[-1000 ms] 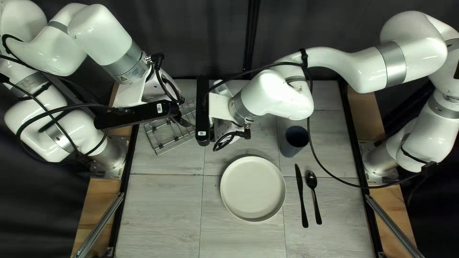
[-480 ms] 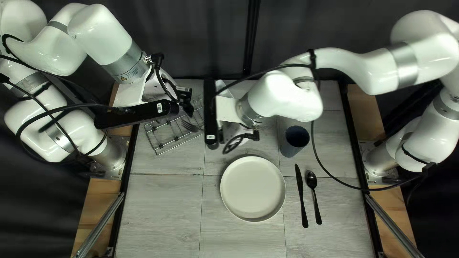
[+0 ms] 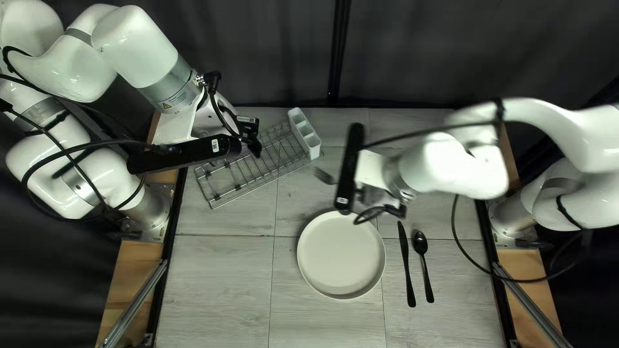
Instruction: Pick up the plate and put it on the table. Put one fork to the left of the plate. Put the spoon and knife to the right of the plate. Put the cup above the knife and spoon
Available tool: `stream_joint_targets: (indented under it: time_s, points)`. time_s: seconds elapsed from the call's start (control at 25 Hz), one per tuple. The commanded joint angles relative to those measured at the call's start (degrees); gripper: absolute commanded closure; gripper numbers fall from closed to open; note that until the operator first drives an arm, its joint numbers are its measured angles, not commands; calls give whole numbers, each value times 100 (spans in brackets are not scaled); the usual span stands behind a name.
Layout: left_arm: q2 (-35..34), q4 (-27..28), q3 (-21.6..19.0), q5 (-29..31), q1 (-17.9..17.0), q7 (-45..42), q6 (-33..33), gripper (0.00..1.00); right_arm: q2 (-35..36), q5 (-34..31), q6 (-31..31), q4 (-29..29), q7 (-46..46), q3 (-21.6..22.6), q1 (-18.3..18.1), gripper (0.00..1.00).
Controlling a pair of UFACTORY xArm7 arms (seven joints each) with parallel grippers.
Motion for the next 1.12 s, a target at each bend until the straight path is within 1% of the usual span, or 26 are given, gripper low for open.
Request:
stream_joint_targets:
  time_s: [0.04,0.12,0.16,0.2,0.24,0.36,0.44,0.6,0.64,0.72,0.76,0.8,0.84,0.92,0.96,1.0,1.04,1.08,1.12]
  points:
    - [0,0,0,0,0,0,0,0,-28,24,38,-18,42,9,6,100]
    - [84,280,-278,-1,181,-251,391,0,-28,24,38,-18,42,9,6,100]
    - [124,501,-563,45,427,-554,720,0,-28,24,38,-18,42,9,6,100]
    - [156,562,-676,66,552,-713,839,0,-28,24,38,-18,42,9,6,100]
    - [286,627,-864,101,814,-1037,1030,0,-28,24,38,-18,42,9,6,100]
    - [683,691,-1072,147,1251,-1560,1266,0,-28,24,38,-18,42,9,6,100]
    - [863,741,-1094,157,1398,-1697,1331,0,-28,24,38,-18,42,9,6,100]
    - [890,725,-1089,163,1412,-1715,1312,0,-28,24,38,-18,42,9,6,100]
    - [890,725,-1089,163,1412,-1715,1312,0,-2,0,-49,-46,9,9,-3,100]
    - [890,725,-1089,163,1412,-1715,1312,0,254,17,-219,82,224,69,-122,100]
    - [890,725,-1089,163,1412,-1715,1312,0,601,-72,-448,203,619,231,-259,100]
    - [890,725,-1089,163,1412,-1715,1312,0,741,-109,-536,238,811,284,-309,100]
    - [890,725,-1089,163,1412,-1715,1312,0,968,-124,-708,275,1209,351,-379,100]
    - [890,725,-1089,163,1412,-1715,1312,0,1181,-80,-960,320,1819,424,-435,100]
    - [890,725,-1089,163,1412,-1715,1312,0,1366,-150,-1066,398,2449,534,-478,100]
    - [890,725,-1089,163,1412,-1715,1312,0,1528,-310,-1154,477,2940,648,-488,100]
    - [890,725,-1089,163,1412,-1715,1312,0,1951,-836,-1302,679,4075,846,-418,100]
    - [890,725,-1089,163,1412,-1715,1312,0,2147,-1082,-1313,781,4428,856,-336,100]
    - [890,725,-1089,163,1412,-1715,1312,0,2147,-1082,-1313,781,4428,856,-336,100]
